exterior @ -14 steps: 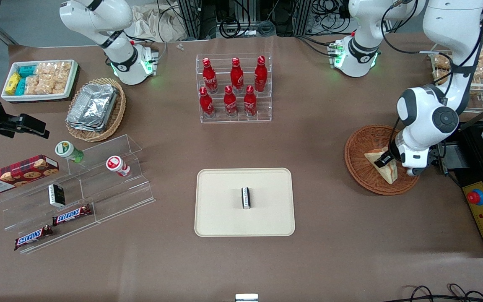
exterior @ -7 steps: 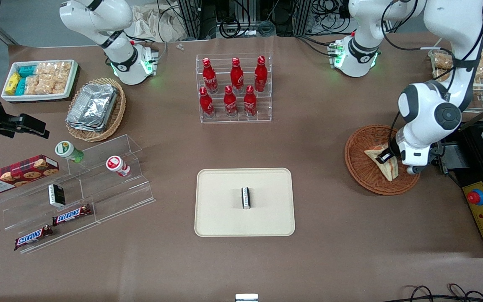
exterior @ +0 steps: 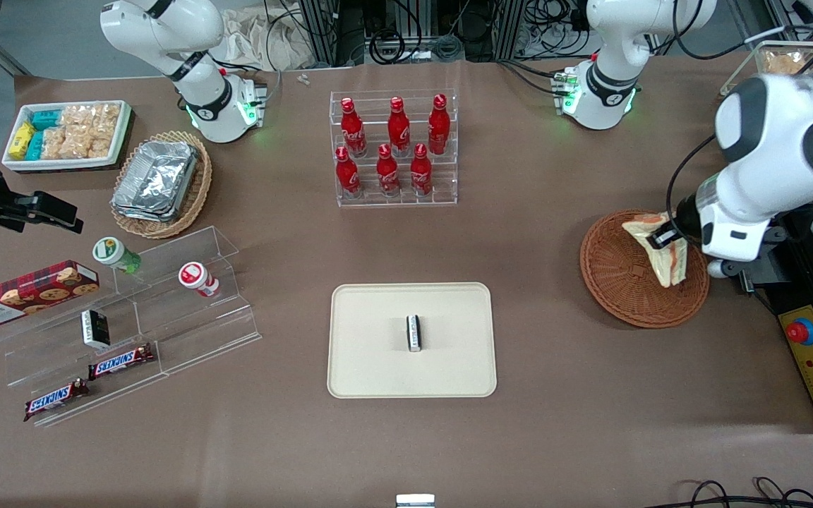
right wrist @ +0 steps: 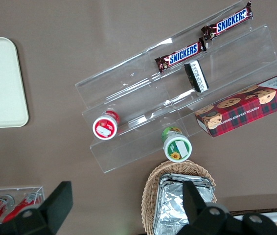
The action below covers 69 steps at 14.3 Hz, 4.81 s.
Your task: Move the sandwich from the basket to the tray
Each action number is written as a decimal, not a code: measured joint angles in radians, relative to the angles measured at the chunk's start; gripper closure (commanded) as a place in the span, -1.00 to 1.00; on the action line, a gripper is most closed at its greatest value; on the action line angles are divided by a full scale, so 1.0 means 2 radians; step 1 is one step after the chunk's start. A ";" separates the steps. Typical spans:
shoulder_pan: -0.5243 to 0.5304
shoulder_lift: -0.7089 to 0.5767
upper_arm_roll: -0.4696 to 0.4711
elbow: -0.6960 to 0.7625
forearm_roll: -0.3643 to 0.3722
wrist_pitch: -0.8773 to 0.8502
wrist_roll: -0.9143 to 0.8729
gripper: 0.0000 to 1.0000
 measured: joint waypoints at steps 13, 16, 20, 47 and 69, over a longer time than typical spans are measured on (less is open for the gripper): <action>-0.040 0.223 -0.155 0.121 0.064 0.122 0.006 1.00; -0.073 0.304 -0.156 0.138 0.126 0.188 -0.035 1.00; -0.087 0.376 -0.156 0.166 0.168 0.241 -0.068 1.00; -0.102 0.453 -0.158 0.274 0.165 0.268 -0.092 -1.00; -0.095 0.058 0.049 0.031 0.053 0.120 0.119 -1.00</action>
